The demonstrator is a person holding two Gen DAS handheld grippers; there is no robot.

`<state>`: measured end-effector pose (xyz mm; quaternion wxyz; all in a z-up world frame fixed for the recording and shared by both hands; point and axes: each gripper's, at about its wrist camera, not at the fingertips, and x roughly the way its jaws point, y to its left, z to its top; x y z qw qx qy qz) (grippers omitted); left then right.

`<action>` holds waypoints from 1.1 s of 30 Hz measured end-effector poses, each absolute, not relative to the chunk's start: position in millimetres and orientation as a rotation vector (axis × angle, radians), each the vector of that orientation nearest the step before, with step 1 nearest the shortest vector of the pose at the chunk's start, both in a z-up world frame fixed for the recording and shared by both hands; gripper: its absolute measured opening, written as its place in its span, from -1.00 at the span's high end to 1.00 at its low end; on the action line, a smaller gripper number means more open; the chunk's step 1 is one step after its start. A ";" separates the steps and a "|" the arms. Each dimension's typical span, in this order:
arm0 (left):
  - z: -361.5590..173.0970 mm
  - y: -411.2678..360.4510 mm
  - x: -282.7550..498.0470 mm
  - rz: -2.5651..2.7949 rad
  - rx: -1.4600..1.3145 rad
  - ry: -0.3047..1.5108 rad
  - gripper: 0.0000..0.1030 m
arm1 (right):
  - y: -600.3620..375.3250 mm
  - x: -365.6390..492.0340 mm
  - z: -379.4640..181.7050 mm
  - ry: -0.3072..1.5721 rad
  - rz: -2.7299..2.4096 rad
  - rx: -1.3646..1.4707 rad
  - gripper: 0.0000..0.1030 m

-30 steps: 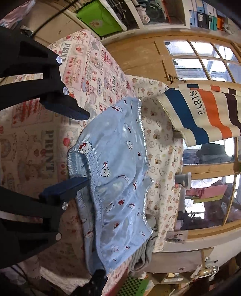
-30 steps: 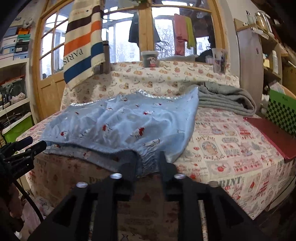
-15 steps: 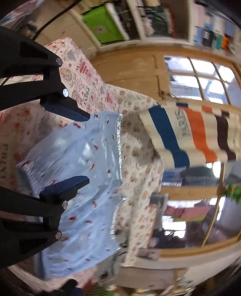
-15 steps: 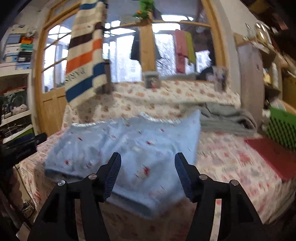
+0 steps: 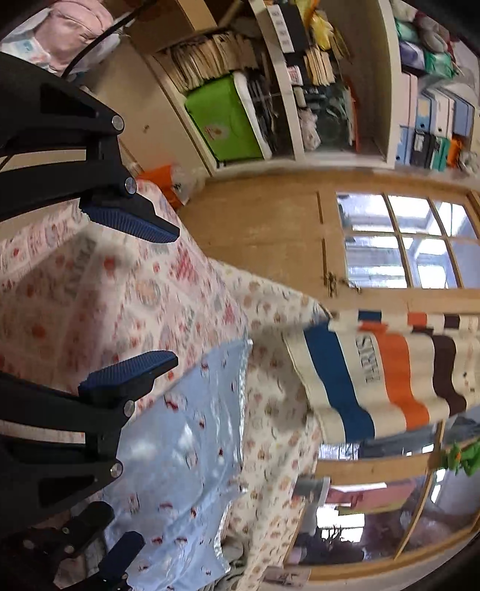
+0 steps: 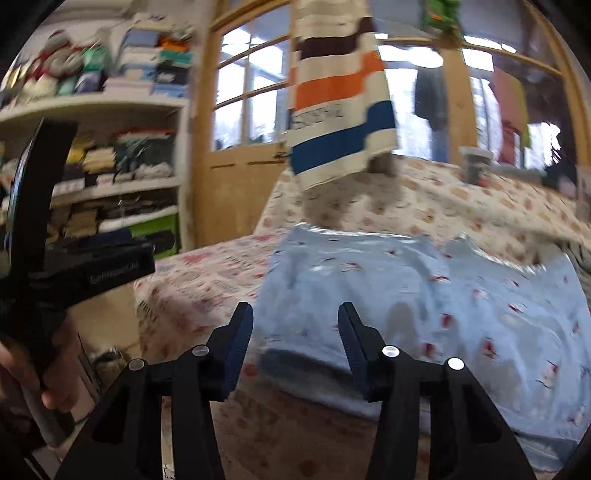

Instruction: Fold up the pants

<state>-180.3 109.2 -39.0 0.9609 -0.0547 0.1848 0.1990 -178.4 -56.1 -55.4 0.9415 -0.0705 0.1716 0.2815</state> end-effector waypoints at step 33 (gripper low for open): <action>1.5 152.1 -23.5 -0.033 -0.165 0.597 -0.09 | -70.2 -156.5 -53.8 0.429 0.449 -0.095 0.81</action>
